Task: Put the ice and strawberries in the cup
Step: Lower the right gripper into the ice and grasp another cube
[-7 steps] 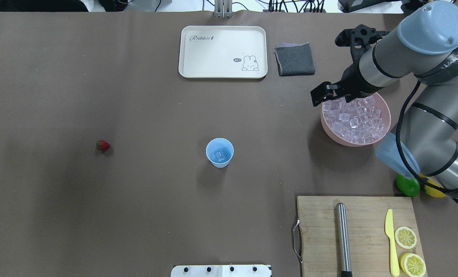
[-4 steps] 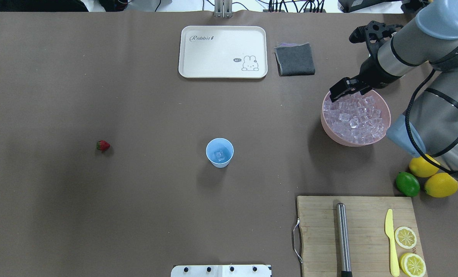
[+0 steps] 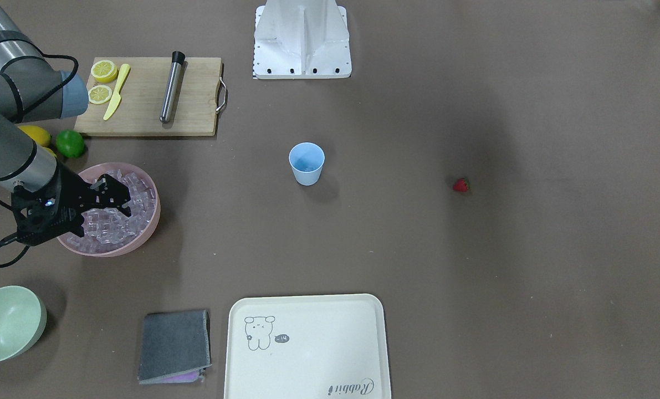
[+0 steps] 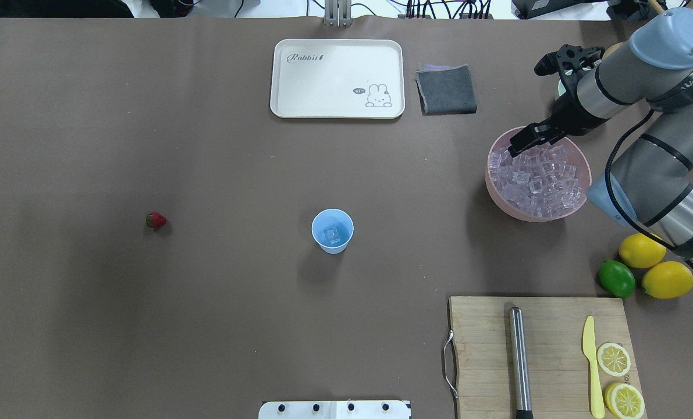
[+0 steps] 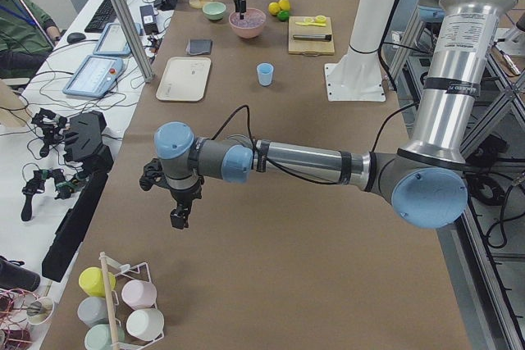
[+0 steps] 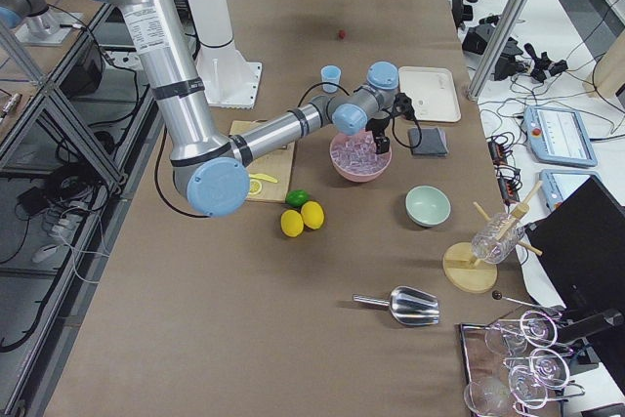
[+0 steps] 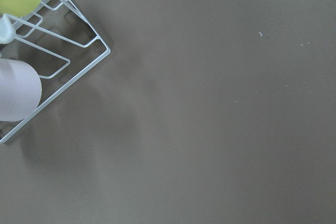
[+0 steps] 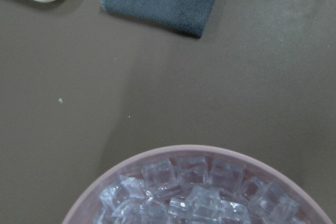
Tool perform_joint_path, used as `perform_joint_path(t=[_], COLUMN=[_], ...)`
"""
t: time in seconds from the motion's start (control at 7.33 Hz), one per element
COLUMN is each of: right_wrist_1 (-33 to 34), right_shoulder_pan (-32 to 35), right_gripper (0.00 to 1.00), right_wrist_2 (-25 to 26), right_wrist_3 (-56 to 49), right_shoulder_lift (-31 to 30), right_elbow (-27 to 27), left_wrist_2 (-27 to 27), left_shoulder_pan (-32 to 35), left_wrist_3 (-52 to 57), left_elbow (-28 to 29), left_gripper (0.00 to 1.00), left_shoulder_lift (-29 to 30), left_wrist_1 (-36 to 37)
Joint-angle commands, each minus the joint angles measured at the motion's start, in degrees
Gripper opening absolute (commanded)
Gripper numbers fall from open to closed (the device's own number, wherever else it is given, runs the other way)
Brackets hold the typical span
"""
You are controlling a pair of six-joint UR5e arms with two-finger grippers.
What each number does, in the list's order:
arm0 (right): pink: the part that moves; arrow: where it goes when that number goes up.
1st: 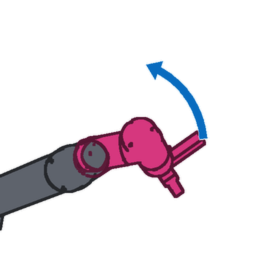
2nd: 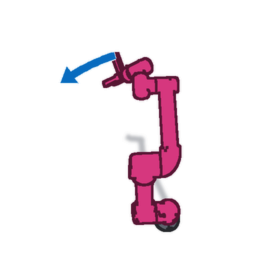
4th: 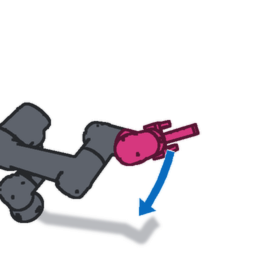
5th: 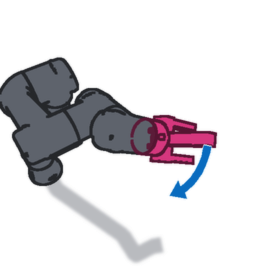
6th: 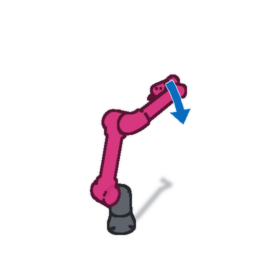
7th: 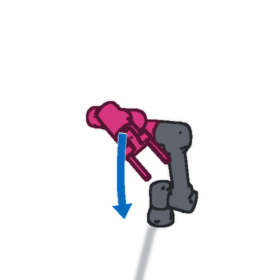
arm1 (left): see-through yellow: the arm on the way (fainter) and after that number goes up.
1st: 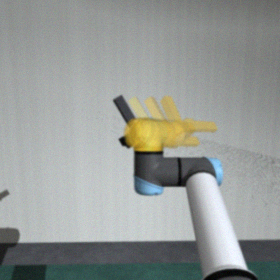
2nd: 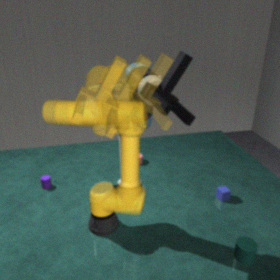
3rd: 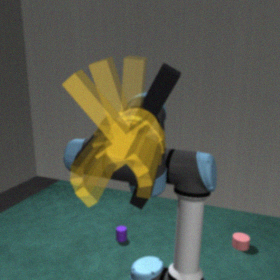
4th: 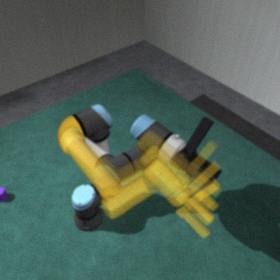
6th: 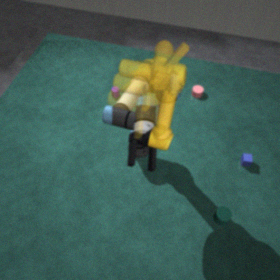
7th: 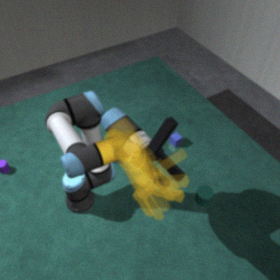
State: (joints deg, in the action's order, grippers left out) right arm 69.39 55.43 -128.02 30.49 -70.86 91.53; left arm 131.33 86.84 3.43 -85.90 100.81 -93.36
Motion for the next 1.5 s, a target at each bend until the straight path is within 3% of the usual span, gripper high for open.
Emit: perform_joint_path(t=[0.0,0.27,0.95,1.36], right_wrist_1=[-1.37,-1.37,-0.93,-0.66], right_shoulder_pan=[-0.41,-0.85,-3.22,-3.75], right_gripper=[0.98,0.98,0.98,0.9], right_wrist_2=[-2.48,-4.6,-4.52,-4.26], right_wrist_3=[1.84,2.37,4.04,4.4], right_shoulder_lift=[-0.15,-1.2,-3.49,-2.71], right_elbow=[-1.09,-1.0,-1.09,-0.83], left_wrist_2=[-0.02,0.06,0.06,0.06], left_shoulder_pan=[0.0,0.0,0.0,0.0], left_wrist_3=[-0.01,-0.01,0.08,0.08], left_elbow=[0.03,-0.06,-0.32,-0.41], left_gripper=[0.98,0.98,0.98,0.98], left_shoulder_lift=[0.27,0.27,0.27,0.27], left_wrist_1=[0.02,0.02,0.02,0.02])
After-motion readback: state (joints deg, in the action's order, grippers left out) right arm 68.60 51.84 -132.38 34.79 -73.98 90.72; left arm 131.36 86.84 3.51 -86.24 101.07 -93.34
